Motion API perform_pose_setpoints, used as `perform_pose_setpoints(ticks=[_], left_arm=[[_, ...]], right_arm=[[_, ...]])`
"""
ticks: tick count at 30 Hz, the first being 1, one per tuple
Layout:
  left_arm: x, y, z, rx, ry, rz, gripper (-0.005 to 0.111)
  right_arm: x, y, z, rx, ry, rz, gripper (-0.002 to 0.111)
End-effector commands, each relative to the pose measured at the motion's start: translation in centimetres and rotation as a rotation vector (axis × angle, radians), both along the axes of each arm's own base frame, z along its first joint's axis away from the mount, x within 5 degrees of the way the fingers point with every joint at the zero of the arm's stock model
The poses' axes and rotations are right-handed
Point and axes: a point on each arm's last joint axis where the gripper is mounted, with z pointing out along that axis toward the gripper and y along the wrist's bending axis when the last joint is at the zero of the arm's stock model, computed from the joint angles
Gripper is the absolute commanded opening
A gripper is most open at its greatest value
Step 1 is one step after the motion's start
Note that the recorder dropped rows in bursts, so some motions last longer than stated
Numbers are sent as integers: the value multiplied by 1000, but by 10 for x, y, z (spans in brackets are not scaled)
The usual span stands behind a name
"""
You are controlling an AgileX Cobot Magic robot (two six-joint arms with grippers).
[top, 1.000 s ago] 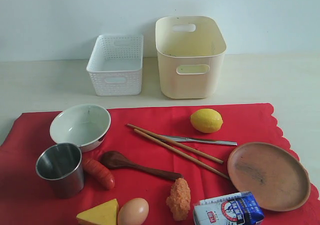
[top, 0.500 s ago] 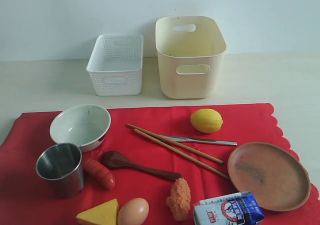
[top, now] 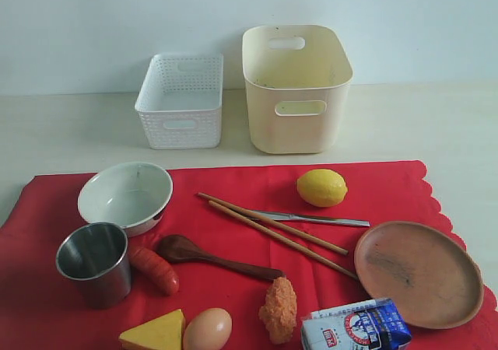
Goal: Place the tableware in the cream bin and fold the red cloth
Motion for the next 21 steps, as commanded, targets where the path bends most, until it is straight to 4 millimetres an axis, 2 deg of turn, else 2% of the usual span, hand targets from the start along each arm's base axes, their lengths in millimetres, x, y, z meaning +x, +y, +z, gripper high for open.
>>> perform_pose_setpoints(ticks=[1, 6, 12, 21], left_arm=[[0, 0, 0, 0, -11, 1, 1], [0, 0, 0, 0, -11, 1, 1], [0, 0, 0, 0, -11, 1, 1], [0, 0, 0, 0, -11, 1, 1]], right_arm=[[-3, 0, 23, 1, -71, 3, 0], [1, 0, 40, 0, -64, 3, 0], [17, 1, 58, -5, -1, 3, 0], [59, 5, 88, -14, 119, 3, 0]])
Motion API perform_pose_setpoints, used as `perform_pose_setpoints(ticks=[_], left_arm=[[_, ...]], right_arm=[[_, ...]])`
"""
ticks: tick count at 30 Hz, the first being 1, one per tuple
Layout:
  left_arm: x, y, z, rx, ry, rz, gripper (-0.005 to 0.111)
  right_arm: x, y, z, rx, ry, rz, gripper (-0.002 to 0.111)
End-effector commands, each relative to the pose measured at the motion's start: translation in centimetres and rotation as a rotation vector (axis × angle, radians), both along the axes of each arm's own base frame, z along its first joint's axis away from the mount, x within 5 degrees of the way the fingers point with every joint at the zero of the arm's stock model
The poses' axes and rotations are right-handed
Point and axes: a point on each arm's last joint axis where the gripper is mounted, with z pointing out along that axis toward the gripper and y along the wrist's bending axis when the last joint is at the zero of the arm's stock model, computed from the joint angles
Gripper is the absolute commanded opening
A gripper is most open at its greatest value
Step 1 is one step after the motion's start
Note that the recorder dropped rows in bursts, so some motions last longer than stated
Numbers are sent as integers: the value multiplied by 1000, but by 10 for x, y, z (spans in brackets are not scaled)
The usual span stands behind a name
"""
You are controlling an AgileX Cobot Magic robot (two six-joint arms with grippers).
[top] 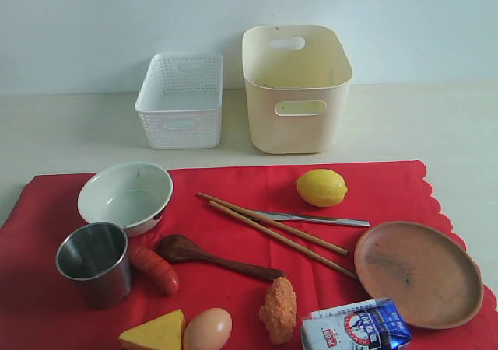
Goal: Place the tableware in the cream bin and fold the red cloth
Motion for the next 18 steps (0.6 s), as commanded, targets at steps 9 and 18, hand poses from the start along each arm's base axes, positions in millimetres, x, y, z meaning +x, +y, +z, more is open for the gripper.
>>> perform_pose_setpoints(ticks=[9, 18], left_arm=[[0, 0, 0, 0, -11, 1, 1], [0, 0, 0, 0, -11, 1, 1]], right_arm=[[67, 5, 39, -11, 81, 5, 0], [70, 6, 36, -12, 92, 6, 0]])
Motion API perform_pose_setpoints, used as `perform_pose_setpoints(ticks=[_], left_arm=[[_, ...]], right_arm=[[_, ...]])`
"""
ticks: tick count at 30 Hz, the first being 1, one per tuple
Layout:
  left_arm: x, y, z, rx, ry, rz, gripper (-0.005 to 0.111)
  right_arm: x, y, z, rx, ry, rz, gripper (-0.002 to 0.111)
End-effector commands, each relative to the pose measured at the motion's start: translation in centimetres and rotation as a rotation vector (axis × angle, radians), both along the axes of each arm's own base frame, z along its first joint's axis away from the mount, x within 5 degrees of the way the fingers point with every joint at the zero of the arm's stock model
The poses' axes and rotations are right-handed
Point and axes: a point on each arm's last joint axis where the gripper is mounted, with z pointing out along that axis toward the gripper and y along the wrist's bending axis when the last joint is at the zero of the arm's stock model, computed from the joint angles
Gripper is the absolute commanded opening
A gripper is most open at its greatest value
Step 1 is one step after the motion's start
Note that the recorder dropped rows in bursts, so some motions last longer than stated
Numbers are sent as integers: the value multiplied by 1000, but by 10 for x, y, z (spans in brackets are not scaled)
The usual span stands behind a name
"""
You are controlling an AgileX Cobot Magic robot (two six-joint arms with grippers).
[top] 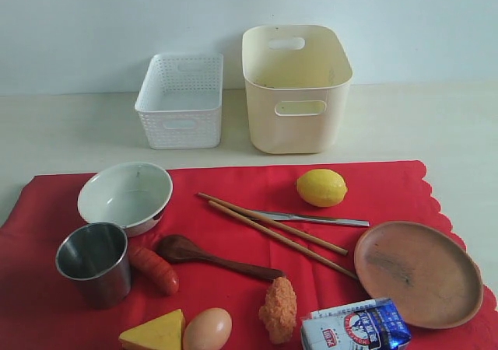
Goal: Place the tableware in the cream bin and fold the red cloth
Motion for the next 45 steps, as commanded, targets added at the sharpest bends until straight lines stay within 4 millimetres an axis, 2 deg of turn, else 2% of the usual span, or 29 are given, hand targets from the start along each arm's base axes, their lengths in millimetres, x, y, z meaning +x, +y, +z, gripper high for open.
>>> perform_pose_setpoints(ticks=[1, 9, 24, 30, 37, 40, 45], left_arm=[[0, 0, 0, 0, -11, 1, 1], [0, 0, 0, 0, -11, 1, 1], [0, 0, 0, 0, -11, 1, 1], [0, 0, 0, 0, -11, 1, 1], [0, 0, 0, 0, -11, 1, 1], [0, 0, 0, 0, -11, 1, 1], [0, 0, 0, 0, -11, 1, 1]], right_arm=[[1, 0, 3, -3, -19, 4, 0], [6, 3, 2, 87, -19, -3, 0], [57, 10, -46, -2, 279, 56, 1], [72, 21, -64, 5, 405, 183, 18], [91, 36, -82, 21, 532, 361, 45], [99, 41, -92, -7, 556, 432, 55], [108, 56, -115, -156, 593, 606, 73]])
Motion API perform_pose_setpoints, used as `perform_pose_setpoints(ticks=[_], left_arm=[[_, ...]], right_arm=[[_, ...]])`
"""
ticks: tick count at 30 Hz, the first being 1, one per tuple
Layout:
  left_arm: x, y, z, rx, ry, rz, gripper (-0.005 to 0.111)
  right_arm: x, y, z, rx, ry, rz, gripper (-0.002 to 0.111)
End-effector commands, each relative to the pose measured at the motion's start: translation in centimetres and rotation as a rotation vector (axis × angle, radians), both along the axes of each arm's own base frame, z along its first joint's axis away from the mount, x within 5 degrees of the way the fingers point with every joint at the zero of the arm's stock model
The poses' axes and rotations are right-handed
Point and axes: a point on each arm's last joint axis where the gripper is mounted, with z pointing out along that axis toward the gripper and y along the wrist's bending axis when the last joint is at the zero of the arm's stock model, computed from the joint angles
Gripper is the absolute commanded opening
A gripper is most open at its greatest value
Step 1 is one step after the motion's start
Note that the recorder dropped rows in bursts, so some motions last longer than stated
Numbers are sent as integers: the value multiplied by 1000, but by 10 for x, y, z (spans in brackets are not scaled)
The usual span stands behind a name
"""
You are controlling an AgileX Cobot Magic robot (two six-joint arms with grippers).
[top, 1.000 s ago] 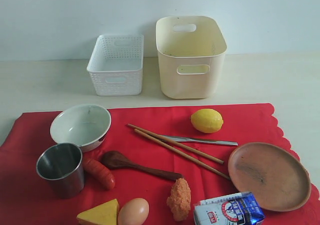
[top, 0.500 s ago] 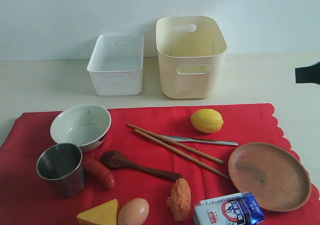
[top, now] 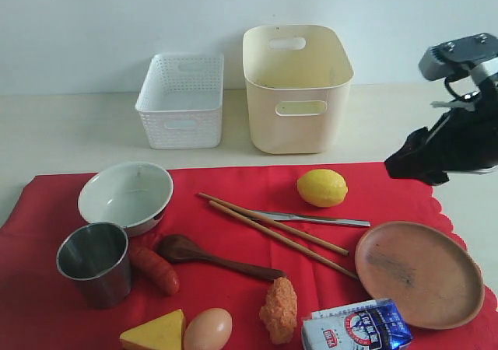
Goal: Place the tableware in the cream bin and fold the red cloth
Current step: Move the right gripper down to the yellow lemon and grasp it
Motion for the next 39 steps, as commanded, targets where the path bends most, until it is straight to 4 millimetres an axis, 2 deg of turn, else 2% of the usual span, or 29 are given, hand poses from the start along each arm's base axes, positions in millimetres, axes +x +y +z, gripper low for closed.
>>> perform_pose_setpoints(ticks=[1, 6, 9, 13, 19, 32, 35, 39], left_arm=[[0, 0, 0, 0, -11, 1, 1], [0, 0, 0, 0, -11, 1, 1], [0, 0, 0, 0, -11, 1, 1], [0, 0, 0, 0, -11, 1, 1], [0, 0, 0, 0, -11, 1, 1], [0, 0, 0, 0, -11, 1, 1], [0, 0, 0, 0, -11, 1, 1], [0, 0, 0, 0, -11, 1, 1]], right_arm=[[8, 14, -16, -85, -12, 205, 75], [11, 30, -37, -231, -81, 502, 77], [14, 38, -47, -288, -115, 586, 77], [24, 47, -55, -332, -155, 574, 77], [48, 57, -58, -323, -181, 544, 77], [79, 67, -98, -308, -97, 542, 76], [81, 67, -105, -312, -85, 541, 62], [81, 67, -108, -313, -77, 542, 30]])
